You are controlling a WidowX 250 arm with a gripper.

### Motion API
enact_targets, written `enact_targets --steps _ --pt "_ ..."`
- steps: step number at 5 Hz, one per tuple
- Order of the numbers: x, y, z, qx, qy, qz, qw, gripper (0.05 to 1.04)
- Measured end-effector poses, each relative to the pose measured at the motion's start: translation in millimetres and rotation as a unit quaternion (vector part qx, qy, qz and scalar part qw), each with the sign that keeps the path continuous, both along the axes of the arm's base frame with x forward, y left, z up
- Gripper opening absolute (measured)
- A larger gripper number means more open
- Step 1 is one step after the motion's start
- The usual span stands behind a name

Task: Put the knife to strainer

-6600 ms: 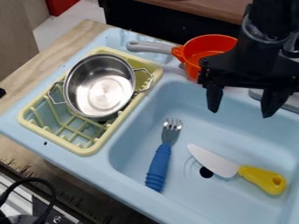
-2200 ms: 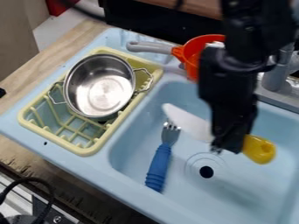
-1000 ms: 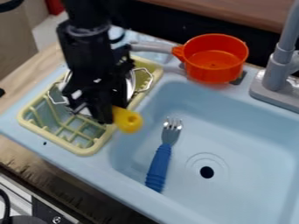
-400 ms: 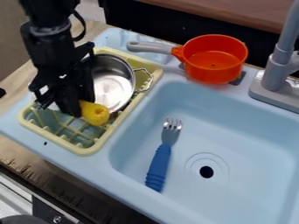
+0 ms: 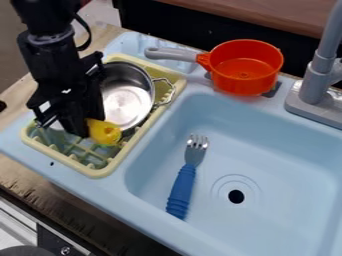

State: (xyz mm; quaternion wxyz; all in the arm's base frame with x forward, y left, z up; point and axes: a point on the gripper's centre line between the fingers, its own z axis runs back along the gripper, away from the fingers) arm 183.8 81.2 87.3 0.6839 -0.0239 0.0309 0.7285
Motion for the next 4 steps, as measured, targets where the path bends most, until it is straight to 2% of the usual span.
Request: enact_targets --steps 2,3,4 --pt "-7.7 -4.2 -5.3 0.011 0.024 -0.024 0.9994 0.914" --pt "-8.7 -9.8 -6.2 0.006 0.036 -0.025 0.9990 1.000" --pt "-7.9 -11.6 -3.0 0.003 0.040 -0.025 0.9989 1.000"
